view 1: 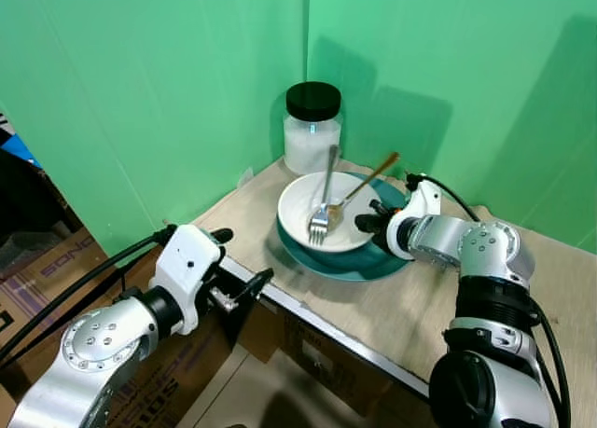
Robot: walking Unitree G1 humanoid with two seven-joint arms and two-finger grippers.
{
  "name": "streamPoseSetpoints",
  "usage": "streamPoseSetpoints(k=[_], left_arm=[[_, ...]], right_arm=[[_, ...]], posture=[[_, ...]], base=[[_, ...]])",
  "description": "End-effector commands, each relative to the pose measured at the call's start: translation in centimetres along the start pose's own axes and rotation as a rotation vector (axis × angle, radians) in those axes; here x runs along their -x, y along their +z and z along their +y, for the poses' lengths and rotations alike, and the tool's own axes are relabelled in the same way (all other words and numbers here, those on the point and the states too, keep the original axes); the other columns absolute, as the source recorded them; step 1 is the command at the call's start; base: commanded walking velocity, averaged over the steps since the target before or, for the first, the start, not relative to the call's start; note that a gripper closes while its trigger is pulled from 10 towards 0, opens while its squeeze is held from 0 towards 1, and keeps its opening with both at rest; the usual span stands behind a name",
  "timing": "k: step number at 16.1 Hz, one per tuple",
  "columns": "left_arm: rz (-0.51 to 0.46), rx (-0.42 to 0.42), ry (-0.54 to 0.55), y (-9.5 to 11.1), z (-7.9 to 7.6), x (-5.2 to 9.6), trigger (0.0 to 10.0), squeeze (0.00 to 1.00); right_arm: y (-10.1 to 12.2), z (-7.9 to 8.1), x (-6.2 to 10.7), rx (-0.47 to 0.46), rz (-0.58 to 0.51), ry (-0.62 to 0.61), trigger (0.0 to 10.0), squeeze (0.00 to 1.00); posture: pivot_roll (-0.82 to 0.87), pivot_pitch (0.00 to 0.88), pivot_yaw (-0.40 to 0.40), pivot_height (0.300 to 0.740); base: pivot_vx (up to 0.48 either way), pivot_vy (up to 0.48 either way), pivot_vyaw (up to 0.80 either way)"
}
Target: Setting the table
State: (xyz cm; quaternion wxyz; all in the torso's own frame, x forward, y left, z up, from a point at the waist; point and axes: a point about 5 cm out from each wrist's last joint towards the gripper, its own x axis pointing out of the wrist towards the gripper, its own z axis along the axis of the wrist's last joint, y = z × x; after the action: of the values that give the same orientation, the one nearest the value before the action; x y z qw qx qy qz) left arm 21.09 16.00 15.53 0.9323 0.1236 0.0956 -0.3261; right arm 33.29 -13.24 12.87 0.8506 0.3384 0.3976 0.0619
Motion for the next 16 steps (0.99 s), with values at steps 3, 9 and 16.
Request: streamPoseSetpoints(k=[3, 9, 16], left_arm=[[0.007, -0.012, -0.018, 0.0, 0.0, -0.3, 10.0, 0.09], [0.004, -0.011, -0.03, -0.1, -0.2, -0.5, 10.0, 0.09], [0.002, -0.017, -0.043, -0.3, -0.4, -0.9, 10.0, 0.09]], right_arm=[[0.6, 0.4, 0.3, -0.007, -0.001, 0.015, 0.0, 0.0], [1.9, 0.1, 1.0, 0.004, -0.029, 0.003, 0.0, 0.0], [6.1, -2.5, 4.8, 0.075, -0.18, -0.058, 0.0, 0.0]], posture=[[-0.05, 0.0, 0.015, 0.74], [-0.07, 0.0, 0.017, 0.74], [-0.09, 0.0, 0.022, 0.74]], base=[[0.0, 0.0, 0.0], [0.0, 0.0, 0.0], [0.0, 0.0, 0.0]])
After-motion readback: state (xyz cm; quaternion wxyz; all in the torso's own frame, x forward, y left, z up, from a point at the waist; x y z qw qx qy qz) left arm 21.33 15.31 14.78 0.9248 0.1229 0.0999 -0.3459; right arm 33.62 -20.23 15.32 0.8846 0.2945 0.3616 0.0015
